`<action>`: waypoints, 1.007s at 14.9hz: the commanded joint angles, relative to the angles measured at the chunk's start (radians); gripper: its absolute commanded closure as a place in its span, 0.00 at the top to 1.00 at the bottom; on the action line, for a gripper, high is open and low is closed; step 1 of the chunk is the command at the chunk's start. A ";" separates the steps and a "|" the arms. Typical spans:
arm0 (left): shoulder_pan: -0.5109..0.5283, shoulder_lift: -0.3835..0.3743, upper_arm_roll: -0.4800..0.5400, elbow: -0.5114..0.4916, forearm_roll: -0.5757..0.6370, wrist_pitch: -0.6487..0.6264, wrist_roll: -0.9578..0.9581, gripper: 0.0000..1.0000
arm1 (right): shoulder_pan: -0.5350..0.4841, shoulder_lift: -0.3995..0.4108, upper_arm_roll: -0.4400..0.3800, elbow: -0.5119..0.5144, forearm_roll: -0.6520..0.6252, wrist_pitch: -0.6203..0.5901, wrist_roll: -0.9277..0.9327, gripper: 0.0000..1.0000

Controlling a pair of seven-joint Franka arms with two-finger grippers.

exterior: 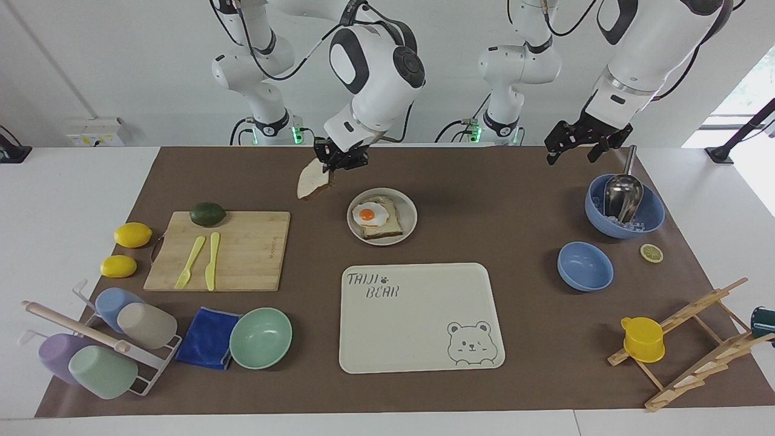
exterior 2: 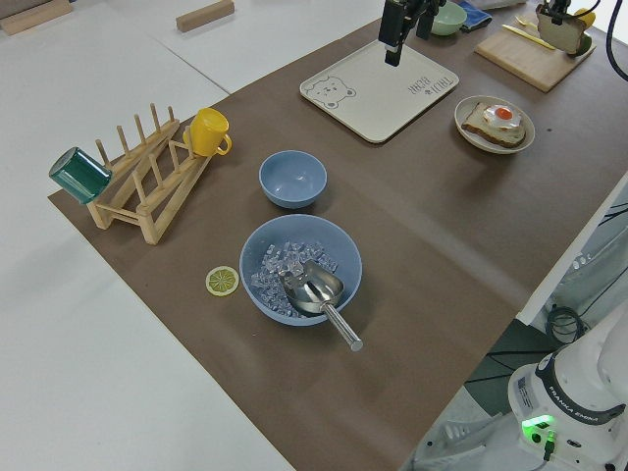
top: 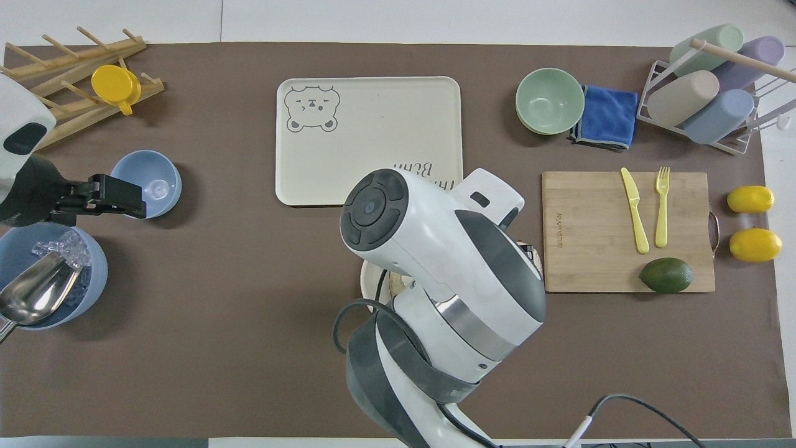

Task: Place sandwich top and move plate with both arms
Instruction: 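Lower the bread slice onto the egg sandwich and open the right gripper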

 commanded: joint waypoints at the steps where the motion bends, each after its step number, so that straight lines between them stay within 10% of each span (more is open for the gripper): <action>1: 0.009 -0.013 -0.007 -0.003 0.015 -0.013 0.008 1.00 | 0.032 0.059 0.005 0.008 -0.010 0.071 0.006 0.00; 5: 0.009 -0.013 -0.007 -0.003 0.015 -0.013 0.008 1.00 | 0.127 0.192 0.005 -0.003 -0.012 0.172 0.129 0.00; 15: 0.009 -0.013 -0.007 -0.005 0.015 -0.013 0.008 1.00 | 0.171 0.186 0.005 -0.084 -0.012 0.336 0.152 0.00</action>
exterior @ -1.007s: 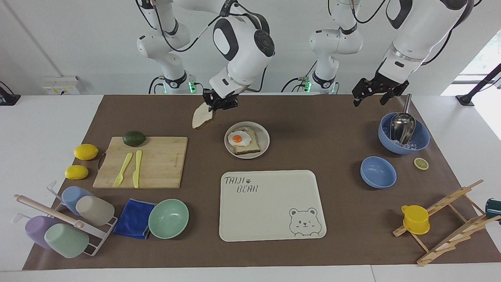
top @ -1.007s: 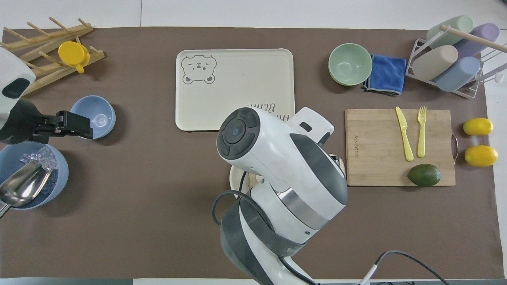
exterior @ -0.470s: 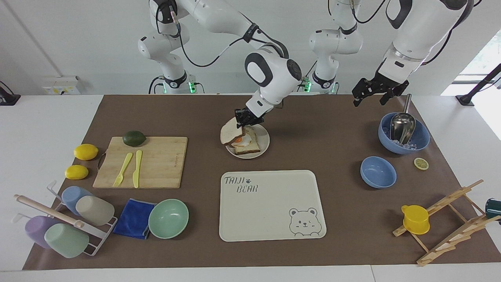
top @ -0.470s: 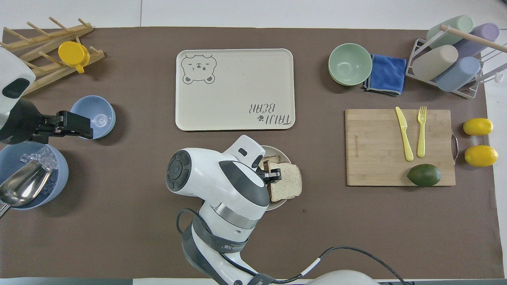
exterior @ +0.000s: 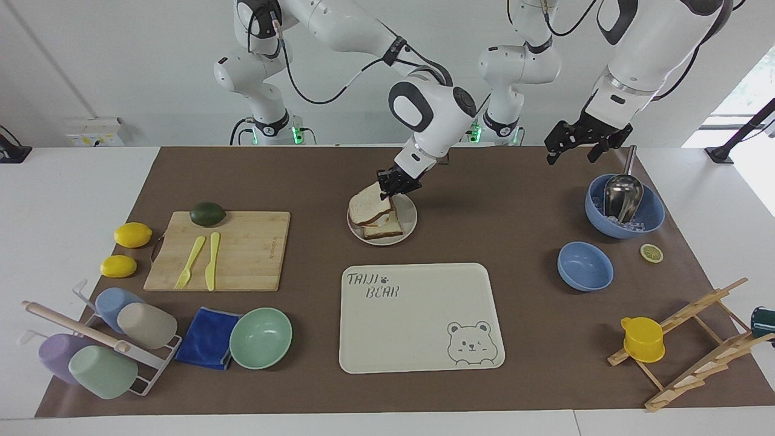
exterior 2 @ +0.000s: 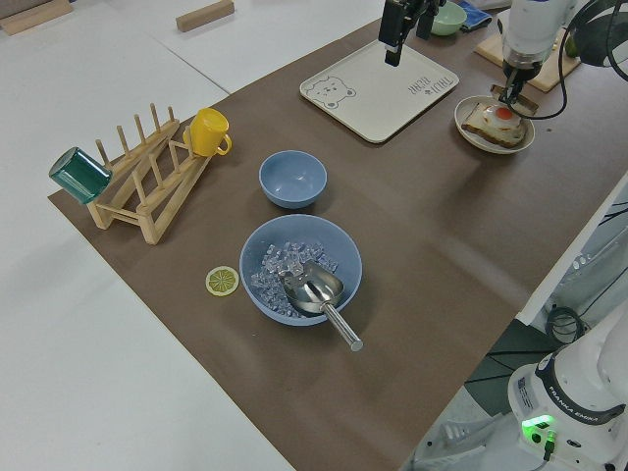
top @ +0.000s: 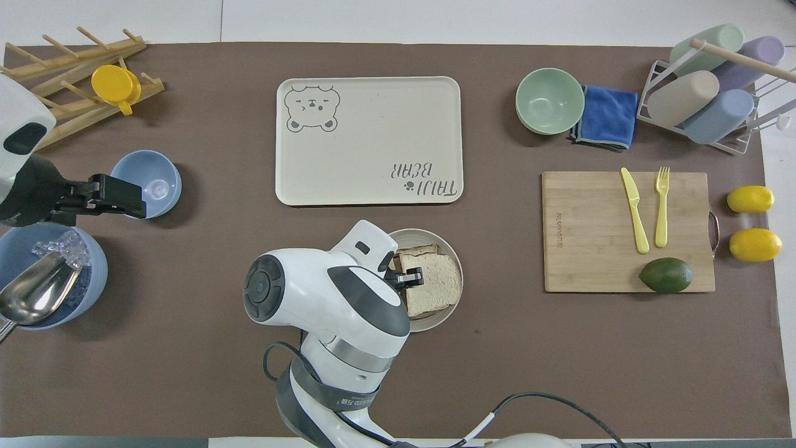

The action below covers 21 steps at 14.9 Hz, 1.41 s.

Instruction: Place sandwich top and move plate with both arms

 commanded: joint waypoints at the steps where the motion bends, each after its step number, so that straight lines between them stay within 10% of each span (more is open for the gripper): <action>1: 0.009 -0.013 -0.007 -0.005 0.015 -0.013 0.008 1.00 | -0.006 -0.032 0.002 -0.100 -0.006 0.090 0.016 0.00; 5: 0.009 -0.013 -0.007 -0.003 0.015 -0.013 0.008 1.00 | -0.015 -0.037 0.004 -0.122 -0.001 0.118 0.058 0.00; 10: 0.009 -0.013 -0.007 -0.003 0.015 -0.013 0.008 1.00 | -0.029 -0.032 0.004 -0.112 0.072 0.183 0.073 0.98; 14: 0.009 -0.013 -0.007 -0.003 0.015 -0.013 0.008 1.00 | -0.100 -0.114 -0.001 -0.079 0.186 0.181 0.056 1.00; 21: 0.009 -0.013 -0.007 -0.004 0.015 -0.013 0.008 1.00 | -0.540 -0.277 -0.003 -0.050 0.316 0.108 -0.317 1.00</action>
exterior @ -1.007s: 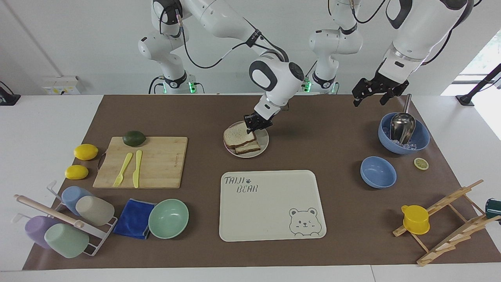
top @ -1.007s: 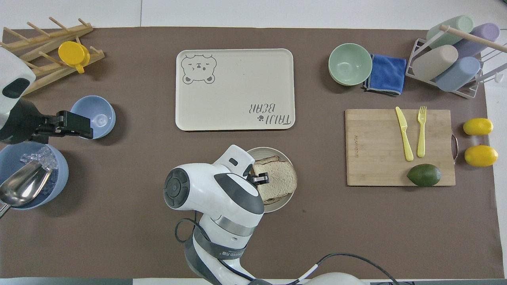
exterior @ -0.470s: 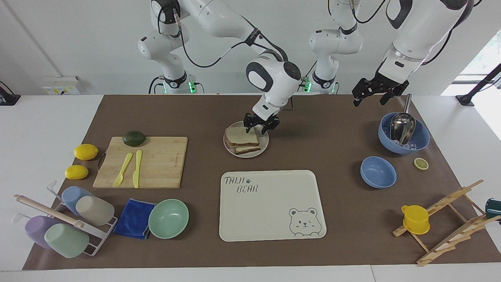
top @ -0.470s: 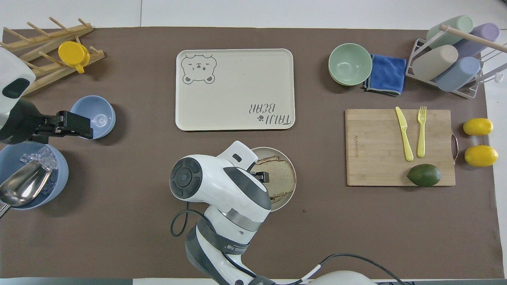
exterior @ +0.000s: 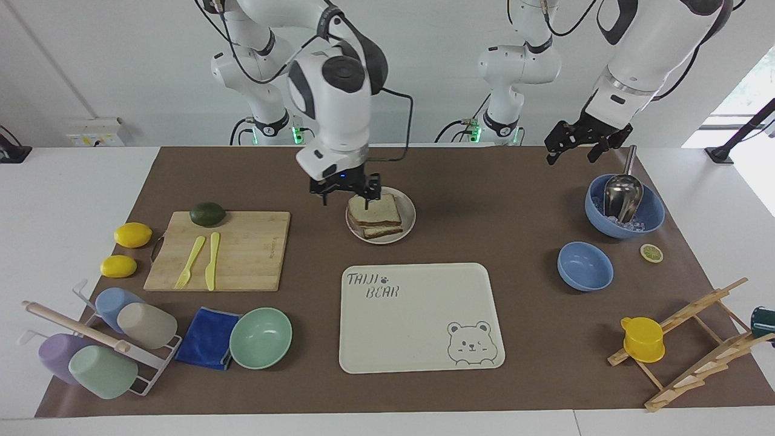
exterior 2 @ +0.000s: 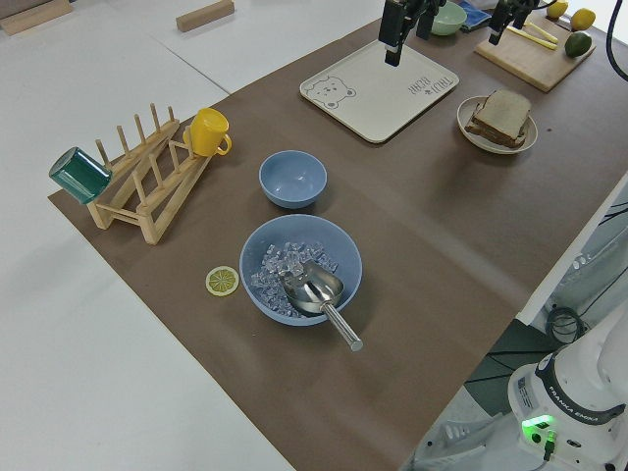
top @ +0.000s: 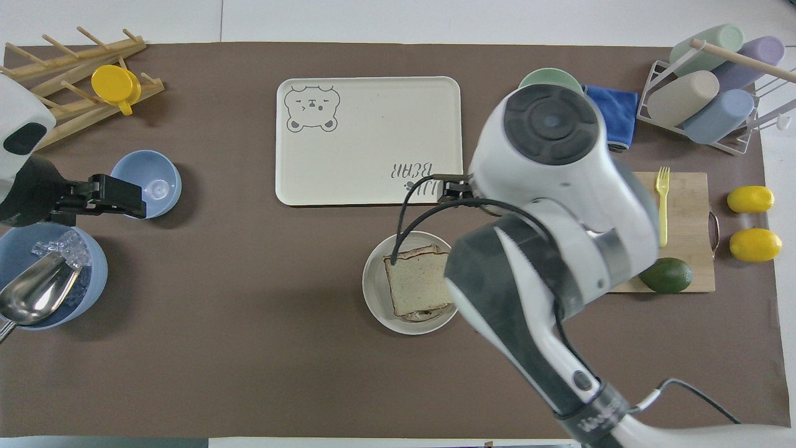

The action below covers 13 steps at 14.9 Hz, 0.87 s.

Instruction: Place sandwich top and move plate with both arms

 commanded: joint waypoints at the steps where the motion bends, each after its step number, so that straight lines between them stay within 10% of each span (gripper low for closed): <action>1: 0.009 -0.013 -0.007 -0.003 0.015 -0.013 0.008 1.00 | -0.148 -0.042 0.016 0.005 0.042 -0.051 -0.144 1.00; 13: 0.004 -0.020 -0.013 -0.005 0.012 -0.024 0.002 1.00 | -0.290 -0.187 -0.070 -0.007 -0.065 -0.243 -0.558 1.00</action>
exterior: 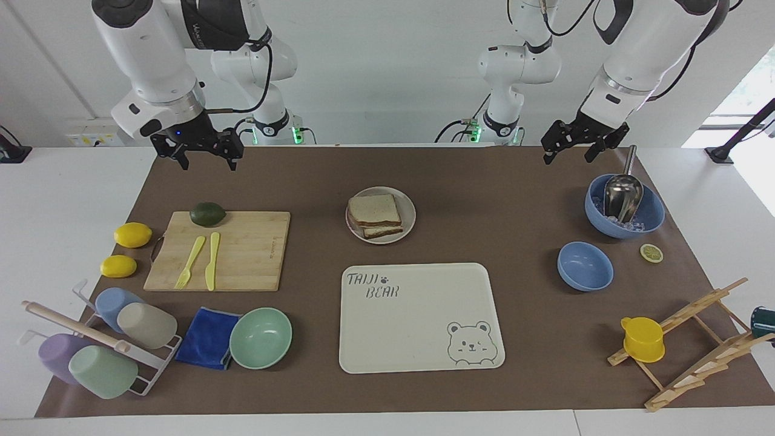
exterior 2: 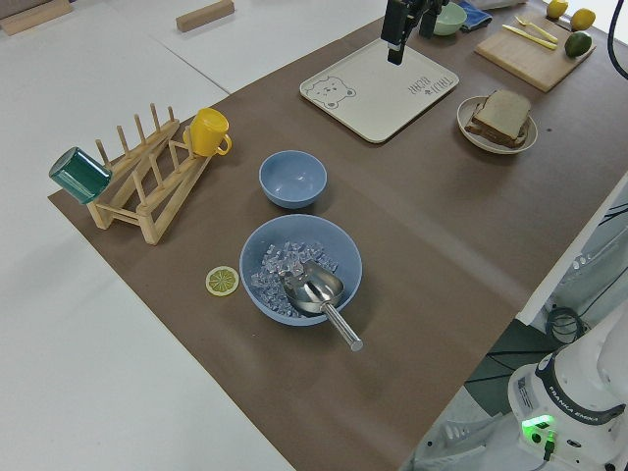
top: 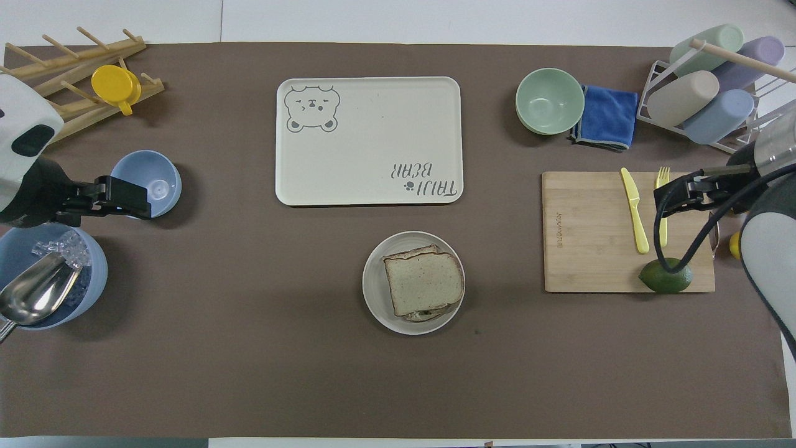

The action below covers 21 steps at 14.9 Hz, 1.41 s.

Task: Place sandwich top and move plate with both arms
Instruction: 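Reach the left gripper toward the rim of the white plate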

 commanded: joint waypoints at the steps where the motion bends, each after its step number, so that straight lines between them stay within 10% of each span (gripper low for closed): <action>1: 0.000 -0.021 -0.002 -0.012 0.012 -0.021 0.002 1.00 | -0.010 -0.002 -0.019 -0.029 -0.019 0.050 -0.058 1.00; 12: -0.084 -0.130 -0.010 -0.340 -0.020 0.232 -0.012 1.00 | -0.018 0.017 -0.097 0.025 0.088 -0.023 -0.124 1.00; 21: -0.357 0.046 -0.010 -0.495 -0.075 0.589 -0.225 1.00 | -0.042 0.006 -0.102 0.018 0.119 -0.019 -0.149 1.00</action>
